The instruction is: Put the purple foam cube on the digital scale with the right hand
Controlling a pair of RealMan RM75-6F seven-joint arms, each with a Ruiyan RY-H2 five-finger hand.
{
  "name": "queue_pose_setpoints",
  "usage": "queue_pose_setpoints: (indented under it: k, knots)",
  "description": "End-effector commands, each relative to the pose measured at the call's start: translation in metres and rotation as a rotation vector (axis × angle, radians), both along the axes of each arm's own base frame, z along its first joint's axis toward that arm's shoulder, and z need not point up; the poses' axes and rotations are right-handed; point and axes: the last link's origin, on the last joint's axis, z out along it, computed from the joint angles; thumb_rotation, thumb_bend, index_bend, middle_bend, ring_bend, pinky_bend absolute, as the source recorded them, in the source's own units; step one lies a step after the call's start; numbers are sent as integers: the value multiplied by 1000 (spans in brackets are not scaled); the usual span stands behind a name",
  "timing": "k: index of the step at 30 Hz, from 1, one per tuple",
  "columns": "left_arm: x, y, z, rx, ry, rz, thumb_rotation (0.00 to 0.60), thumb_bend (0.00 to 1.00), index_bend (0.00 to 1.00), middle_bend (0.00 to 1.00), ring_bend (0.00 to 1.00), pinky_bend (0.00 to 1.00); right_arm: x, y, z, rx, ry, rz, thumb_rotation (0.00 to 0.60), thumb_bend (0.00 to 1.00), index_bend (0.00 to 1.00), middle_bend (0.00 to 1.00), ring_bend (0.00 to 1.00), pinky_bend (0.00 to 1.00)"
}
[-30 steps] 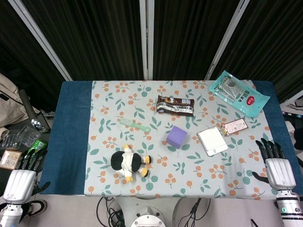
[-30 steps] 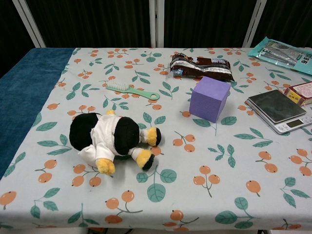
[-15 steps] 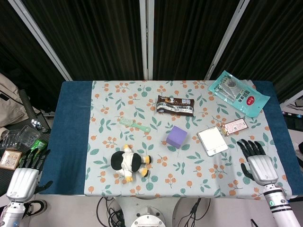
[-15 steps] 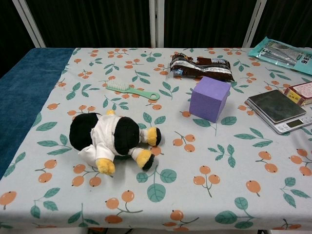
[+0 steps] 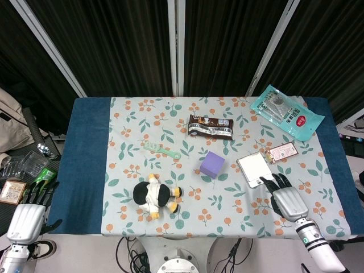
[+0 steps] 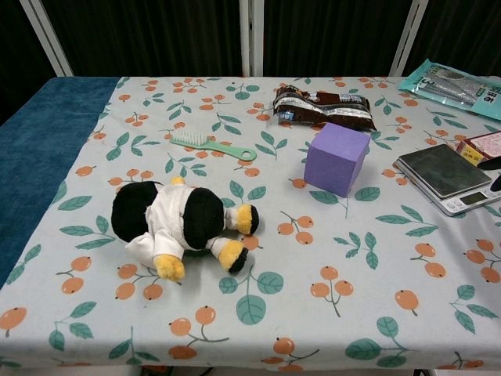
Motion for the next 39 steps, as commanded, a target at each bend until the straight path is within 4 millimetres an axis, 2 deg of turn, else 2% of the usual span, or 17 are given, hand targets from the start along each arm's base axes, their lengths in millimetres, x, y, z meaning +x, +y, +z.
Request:
queue_pose_setpoints:
  k: [1,17,39]
  knots:
    - [-1,0,0,1,-3,2,600,106,62,60,0,18,2,-1,-4,11,4,15,600,732,0,211,0,0]
    - [-7,-4,2,14,-15,15,600,107,62,61,0,18,11,-12,-27,67,25,45,600,749,0,207,0,0]
    - [-7,-3,3,15,-17,13,600,106,62,60,0,19,11,-11,-32,85,27,40,600,807,0,212,0,0]
